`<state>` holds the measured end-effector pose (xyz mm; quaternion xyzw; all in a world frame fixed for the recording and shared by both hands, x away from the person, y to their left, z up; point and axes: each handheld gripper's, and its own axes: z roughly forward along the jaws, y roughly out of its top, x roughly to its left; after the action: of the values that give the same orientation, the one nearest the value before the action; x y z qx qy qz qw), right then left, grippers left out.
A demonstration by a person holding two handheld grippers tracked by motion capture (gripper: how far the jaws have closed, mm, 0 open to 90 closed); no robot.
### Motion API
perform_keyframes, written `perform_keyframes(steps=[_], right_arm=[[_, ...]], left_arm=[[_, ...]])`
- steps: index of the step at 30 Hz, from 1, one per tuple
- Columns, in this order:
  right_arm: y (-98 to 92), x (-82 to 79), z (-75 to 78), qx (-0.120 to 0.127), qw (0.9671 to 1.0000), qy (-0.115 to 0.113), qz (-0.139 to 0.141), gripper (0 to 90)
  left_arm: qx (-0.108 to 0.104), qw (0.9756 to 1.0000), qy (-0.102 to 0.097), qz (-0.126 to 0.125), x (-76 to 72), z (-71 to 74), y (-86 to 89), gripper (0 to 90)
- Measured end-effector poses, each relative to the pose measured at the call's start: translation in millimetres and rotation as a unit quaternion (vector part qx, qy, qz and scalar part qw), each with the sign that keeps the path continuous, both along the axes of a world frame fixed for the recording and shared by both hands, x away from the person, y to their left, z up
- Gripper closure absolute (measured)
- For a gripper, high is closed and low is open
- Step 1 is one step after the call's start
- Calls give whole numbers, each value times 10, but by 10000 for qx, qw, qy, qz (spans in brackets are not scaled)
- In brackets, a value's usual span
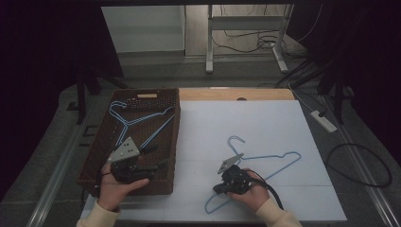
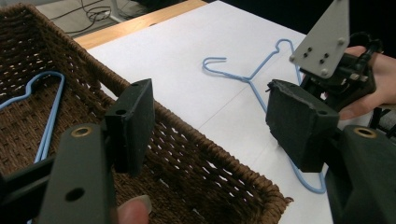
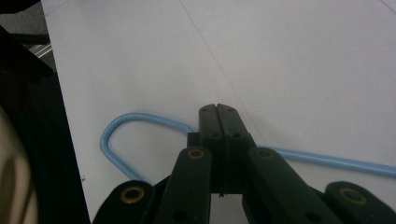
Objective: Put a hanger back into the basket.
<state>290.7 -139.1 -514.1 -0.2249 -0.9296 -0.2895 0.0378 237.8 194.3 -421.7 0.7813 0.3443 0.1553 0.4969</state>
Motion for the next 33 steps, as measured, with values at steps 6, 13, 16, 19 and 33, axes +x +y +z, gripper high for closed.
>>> perform_keyframes(steps=[6,13,16,19,33], right_arm=[[-275,214,256,368,9939,-659,-805,900],[-659,636,365,460,9764,-994,-1860,795],[-655,815,344,318,9732,-994,-2050,662],[-570,983,303,132,9734,-918,-2095,553],[-170,1411,82,-844,9718,-665,-2097,690]], left_arm=[[2,10000,8,-14,-2,-15,-9,334],[18,10000,32,-25,13,-40,-13,334],[7,10000,20,-28,12,-33,-13,334],[11,10000,9,-39,8,-30,-16,334],[14,10000,-2,-75,6,-25,-1,333]])
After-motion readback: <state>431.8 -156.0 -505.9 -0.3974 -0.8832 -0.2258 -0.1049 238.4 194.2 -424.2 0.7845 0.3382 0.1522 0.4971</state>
